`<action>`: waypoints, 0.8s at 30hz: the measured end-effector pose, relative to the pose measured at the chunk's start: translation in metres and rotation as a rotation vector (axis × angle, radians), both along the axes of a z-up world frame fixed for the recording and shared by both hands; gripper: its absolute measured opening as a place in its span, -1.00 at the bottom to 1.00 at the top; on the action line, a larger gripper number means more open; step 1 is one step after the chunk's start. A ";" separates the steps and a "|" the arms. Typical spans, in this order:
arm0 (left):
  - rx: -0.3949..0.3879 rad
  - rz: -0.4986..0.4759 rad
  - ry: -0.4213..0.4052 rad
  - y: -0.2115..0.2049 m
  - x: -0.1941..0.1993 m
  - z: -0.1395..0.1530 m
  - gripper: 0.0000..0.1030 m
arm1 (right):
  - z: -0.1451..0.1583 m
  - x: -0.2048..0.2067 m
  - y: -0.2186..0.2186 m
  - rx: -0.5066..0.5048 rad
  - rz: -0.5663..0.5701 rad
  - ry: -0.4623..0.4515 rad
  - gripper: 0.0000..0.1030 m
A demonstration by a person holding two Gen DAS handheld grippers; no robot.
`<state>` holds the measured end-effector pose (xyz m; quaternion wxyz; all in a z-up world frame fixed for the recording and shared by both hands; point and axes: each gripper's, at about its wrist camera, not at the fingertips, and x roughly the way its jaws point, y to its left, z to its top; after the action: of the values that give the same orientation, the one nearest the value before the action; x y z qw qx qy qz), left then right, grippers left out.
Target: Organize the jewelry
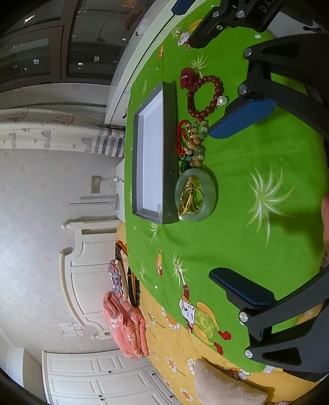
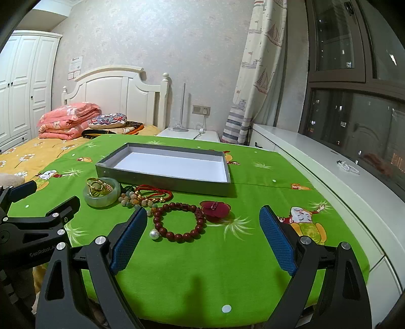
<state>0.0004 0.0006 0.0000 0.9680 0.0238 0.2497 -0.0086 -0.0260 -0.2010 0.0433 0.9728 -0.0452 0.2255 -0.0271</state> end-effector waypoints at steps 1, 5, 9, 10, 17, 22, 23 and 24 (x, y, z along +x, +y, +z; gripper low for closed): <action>0.000 0.000 0.000 0.000 0.000 0.000 0.91 | 0.000 0.000 0.000 0.000 0.000 0.000 0.65; -0.001 0.001 0.001 0.000 0.000 0.000 0.91 | 0.000 0.000 0.000 0.001 0.001 0.001 0.65; -0.003 0.001 0.001 0.000 0.000 0.000 0.91 | 0.002 -0.001 0.001 0.002 0.003 0.003 0.65; -0.003 0.001 0.002 0.000 0.000 0.000 0.91 | 0.002 -0.001 0.001 0.002 0.002 0.003 0.65; -0.004 0.001 0.003 0.000 0.000 0.000 0.91 | 0.002 -0.002 0.003 0.003 0.003 0.003 0.65; -0.005 0.001 0.005 0.005 0.002 -0.005 0.91 | 0.001 -0.003 0.003 0.004 0.004 0.004 0.65; -0.005 0.002 0.006 0.006 0.001 -0.005 0.91 | -0.003 -0.002 0.001 0.006 0.009 0.005 0.65; -0.005 0.002 0.006 0.005 0.003 -0.005 0.91 | -0.003 -0.002 0.001 0.005 0.008 0.005 0.65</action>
<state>0.0036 0.0052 -0.0052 0.9674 0.0212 0.2524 -0.0083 -0.0283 -0.1997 0.0402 0.9725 -0.0437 0.2277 -0.0224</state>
